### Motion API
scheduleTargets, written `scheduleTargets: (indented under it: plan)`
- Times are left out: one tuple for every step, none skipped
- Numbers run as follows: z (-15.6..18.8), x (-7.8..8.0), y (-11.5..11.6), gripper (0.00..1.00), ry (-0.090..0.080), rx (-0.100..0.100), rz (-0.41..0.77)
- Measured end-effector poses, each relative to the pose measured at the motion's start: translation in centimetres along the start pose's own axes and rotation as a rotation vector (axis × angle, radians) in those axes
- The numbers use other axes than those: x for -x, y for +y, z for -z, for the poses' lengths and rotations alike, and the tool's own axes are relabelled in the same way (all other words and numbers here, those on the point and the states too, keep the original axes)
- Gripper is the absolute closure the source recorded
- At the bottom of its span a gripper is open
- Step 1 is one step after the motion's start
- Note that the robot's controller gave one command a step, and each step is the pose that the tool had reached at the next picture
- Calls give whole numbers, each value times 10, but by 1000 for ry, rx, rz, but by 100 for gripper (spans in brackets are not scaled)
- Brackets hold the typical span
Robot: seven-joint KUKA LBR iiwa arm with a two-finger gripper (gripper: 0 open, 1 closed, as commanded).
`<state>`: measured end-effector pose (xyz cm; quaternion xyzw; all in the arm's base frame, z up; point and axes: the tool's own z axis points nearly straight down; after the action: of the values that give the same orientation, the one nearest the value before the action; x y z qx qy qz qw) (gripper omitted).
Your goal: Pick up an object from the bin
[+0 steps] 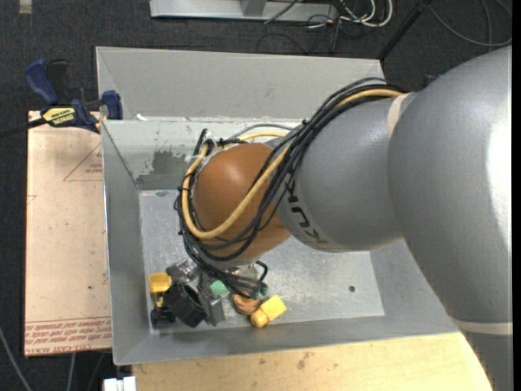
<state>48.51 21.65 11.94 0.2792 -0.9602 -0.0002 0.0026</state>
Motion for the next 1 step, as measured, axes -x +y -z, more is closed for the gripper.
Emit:
scheduleTargets:
  plan:
    - [20,0,-30,100,-17,-4,79]
